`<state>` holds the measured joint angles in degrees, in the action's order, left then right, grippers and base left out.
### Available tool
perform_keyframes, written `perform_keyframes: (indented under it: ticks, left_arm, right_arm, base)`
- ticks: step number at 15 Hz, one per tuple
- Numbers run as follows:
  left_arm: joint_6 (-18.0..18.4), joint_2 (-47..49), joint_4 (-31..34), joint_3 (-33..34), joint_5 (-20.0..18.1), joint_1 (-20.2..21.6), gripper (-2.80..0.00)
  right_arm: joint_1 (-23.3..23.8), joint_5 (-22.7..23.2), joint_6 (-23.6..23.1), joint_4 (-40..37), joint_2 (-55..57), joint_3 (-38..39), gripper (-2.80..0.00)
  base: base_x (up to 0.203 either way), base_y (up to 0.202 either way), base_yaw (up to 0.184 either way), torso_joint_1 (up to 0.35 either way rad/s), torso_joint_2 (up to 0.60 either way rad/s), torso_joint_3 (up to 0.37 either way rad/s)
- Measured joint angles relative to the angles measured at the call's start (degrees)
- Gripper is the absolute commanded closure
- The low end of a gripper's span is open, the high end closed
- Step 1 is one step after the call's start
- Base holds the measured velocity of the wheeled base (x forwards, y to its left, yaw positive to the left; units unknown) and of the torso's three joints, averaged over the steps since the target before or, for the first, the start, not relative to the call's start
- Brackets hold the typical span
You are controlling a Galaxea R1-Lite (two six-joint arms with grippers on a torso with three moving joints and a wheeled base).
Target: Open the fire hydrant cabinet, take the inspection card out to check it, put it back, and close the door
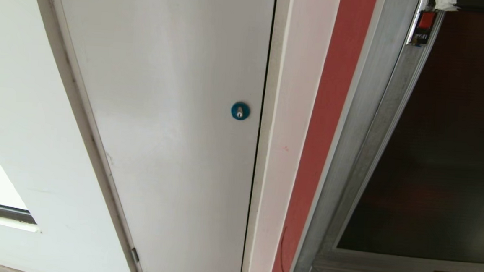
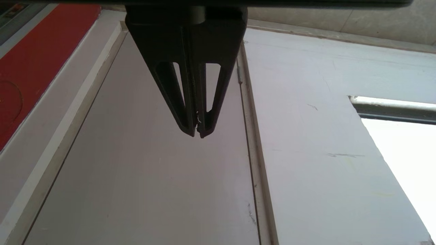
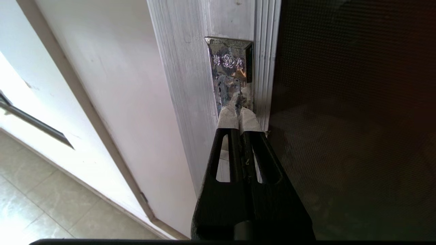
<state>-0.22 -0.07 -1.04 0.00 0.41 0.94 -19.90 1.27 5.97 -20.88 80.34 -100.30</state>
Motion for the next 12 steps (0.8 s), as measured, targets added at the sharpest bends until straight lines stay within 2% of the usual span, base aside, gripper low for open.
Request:
perform_keyframes:
  ticks: [12]
  left_arm:
    - [-0.02,0.0,0.0,0.0,0.0,0.0,0.0]
  right_arm:
    - [-2.92,0.1,0.41,-0.11,-3.85,3.82,0.0]
  base:
    - [0.0,0.0,0.0,0.0,0.0,0.0]
